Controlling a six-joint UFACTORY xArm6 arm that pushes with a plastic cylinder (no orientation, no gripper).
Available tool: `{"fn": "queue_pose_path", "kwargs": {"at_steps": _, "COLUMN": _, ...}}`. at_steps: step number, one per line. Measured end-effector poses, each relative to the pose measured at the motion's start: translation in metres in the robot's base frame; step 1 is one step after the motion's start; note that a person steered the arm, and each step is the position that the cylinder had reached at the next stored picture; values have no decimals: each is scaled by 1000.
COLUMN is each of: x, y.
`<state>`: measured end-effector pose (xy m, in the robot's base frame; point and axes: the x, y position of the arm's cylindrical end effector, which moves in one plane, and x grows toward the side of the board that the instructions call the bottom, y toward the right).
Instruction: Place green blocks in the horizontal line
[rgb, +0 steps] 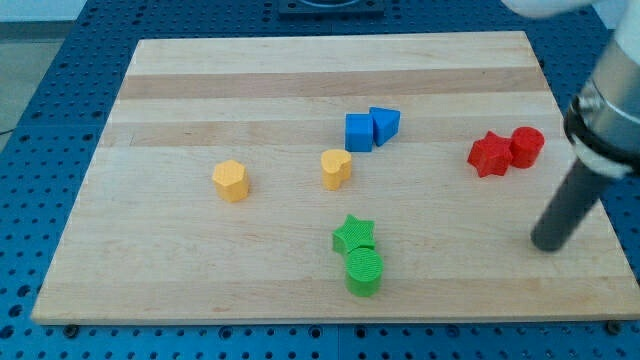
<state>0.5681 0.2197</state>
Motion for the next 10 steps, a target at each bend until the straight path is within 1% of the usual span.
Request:
{"fn": "queue_pose_path", "kwargs": {"at_steps": 1, "x": 41, "y": -24}}
{"fn": "queue_pose_path", "kwargs": {"at_steps": 2, "x": 50, "y": -55}}
{"fn": "queue_pose_path", "kwargs": {"at_steps": 4, "x": 41, "y": -182}}
{"fn": "queue_pose_path", "kwargs": {"at_steps": 5, "x": 19, "y": -228}}
{"fn": "queue_pose_path", "kwargs": {"at_steps": 6, "x": 14, "y": -259}}
{"fn": "queue_pose_path", "kwargs": {"at_steps": 7, "x": 14, "y": -274}}
{"fn": "queue_pose_path", "kwargs": {"at_steps": 8, "x": 15, "y": -274}}
{"fn": "queue_pose_path", "kwargs": {"at_steps": 10, "x": 2, "y": -274}}
